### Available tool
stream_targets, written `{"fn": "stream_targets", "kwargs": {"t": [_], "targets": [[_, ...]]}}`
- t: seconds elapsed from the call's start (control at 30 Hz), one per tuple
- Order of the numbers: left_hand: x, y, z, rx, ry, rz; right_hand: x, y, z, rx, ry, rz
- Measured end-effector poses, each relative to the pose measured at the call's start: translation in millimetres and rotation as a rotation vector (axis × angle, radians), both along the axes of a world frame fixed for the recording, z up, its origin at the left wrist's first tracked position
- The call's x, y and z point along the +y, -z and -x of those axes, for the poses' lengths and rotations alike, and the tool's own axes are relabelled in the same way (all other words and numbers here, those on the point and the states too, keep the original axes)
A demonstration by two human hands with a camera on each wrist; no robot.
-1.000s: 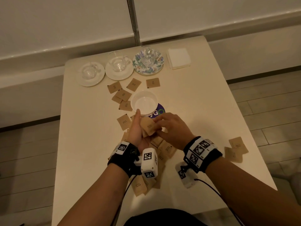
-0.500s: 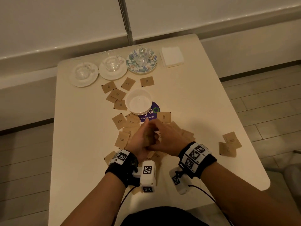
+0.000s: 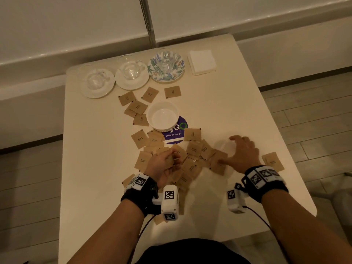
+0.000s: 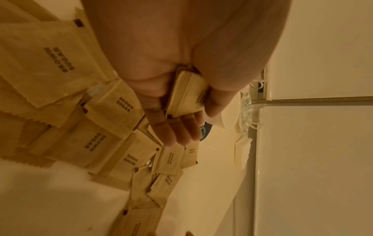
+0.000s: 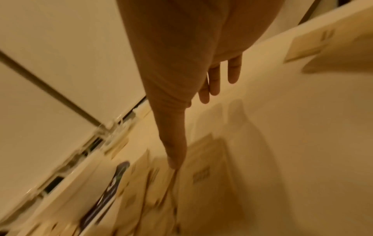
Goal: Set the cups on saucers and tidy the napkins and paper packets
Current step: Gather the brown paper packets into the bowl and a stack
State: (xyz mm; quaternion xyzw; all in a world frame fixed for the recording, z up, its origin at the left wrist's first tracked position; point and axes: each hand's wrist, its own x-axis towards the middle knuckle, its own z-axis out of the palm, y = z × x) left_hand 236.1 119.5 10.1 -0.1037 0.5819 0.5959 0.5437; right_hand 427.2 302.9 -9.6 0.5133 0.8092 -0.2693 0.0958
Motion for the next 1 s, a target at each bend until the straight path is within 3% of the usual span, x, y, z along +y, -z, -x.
{"fn": "stream_targets", "kwargs": {"t": [0.23,0.3,0.43,0.57,0.73,1.0], "targets": [[14,2,-13,0.026,0.077,0.019,37,-7,-76,-0.337,0.211,0.041],[22,1,-23,0.004,0.093,0.006,36,-6,-87,-0.334,0.242,0.059],[38,-1,-39,0.021,0.118,0.037,34,-5,-90,-0.203,0.248,0.11],[48,-2,-55,0.001,0.141,0.068,23,-2,-76,0.049,0.293,0.267],[48,-1,-64,0.046,0.163,0.055,12,3,-54,0.171,0.185,0.322],[45,-11,-51,0.022,0.106,0.056,0,-29,4,0.696,0.234,0.648]]}}
